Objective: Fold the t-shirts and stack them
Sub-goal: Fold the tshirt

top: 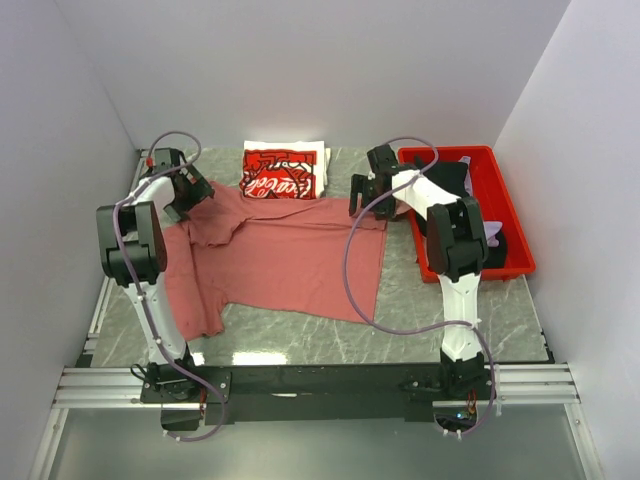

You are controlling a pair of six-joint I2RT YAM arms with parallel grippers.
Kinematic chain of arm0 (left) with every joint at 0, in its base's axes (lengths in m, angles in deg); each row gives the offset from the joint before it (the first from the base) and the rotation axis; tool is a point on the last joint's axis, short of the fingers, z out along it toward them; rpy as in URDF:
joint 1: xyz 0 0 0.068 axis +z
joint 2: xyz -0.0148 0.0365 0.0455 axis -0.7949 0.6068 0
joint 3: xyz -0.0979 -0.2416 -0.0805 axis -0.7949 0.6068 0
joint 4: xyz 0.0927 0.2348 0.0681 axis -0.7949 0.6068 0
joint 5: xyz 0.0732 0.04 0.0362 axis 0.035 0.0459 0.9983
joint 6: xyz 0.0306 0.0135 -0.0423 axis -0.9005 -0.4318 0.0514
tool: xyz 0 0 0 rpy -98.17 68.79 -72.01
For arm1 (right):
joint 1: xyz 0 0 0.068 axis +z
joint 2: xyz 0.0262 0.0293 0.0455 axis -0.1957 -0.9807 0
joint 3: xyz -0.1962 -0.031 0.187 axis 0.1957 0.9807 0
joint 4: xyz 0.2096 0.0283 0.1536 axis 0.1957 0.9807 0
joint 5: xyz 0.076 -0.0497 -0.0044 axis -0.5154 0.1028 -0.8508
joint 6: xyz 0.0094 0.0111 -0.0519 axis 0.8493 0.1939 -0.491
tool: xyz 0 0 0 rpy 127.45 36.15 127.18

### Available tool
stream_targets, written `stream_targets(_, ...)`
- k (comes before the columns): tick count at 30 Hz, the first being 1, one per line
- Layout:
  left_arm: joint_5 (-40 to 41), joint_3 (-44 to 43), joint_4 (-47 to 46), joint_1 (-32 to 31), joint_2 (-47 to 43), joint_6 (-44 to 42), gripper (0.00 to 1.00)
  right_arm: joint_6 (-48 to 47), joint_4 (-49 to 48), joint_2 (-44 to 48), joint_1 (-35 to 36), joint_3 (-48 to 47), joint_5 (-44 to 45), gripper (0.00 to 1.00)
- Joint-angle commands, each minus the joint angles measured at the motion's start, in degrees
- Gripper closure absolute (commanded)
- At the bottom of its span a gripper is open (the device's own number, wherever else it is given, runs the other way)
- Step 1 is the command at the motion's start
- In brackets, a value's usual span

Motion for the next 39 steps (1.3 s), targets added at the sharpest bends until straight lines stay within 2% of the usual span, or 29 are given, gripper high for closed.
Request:
stream_targets(1,1.9,-3.6,3.8,0.5,0.1,-1.7,0.01,-1.6,1.6,0.5,-0.9,-3.1,0.5,0.13)
stream_targets(6,6.2,1.0,4.4,0.3,-9.4,1.2,0.01,-3.0,0.7,5.2,-0.3,-2.7,-1.1,0.13)
stream_targets(9,11.6,10.0,5.0,0.5,-19.1,4.7,0.01,-3.6,0.4,9.3,0.5,-1.0,-0.8,0.13)
stream_targets(12,11.5,17.0,3.5,0.6,-25.6,6.4,0.01,-3.5,-0.7,13.2,1.5,3.4,-0.5,0.13)
stream_targets(15,8.5,24.2,-0.6,0.8,-27.9,6.6,0.01,-2.9,-3.1,16.2,2.6,9.7,-0.7,0.13)
stream_targets(17,7.7,25.9,-2.3,1.1,-27.4,6.5,0.0,-2.4,-4.5,18.5,3.0,13.9,-1.6,0.13)
stream_targets(22,4.8,23.1,-5.8,1.9,-21.1,6.3,0.01,-0.7,-8.1,22.0,4.1,21.9,-2.8,0.13)
stream_targets(27,5.3,20.9,-5.1,3.5,-15.9,6.9,0.01,1.1,-10.3,22.5,7.1,28.6,-3.7,0.13)
stream_targets(39,6.2,26.2,-6.3,12.0,-15.3,6.6,0.01,2.2,-11.4,22.1,8.8,38.7,-1.9,0.13)
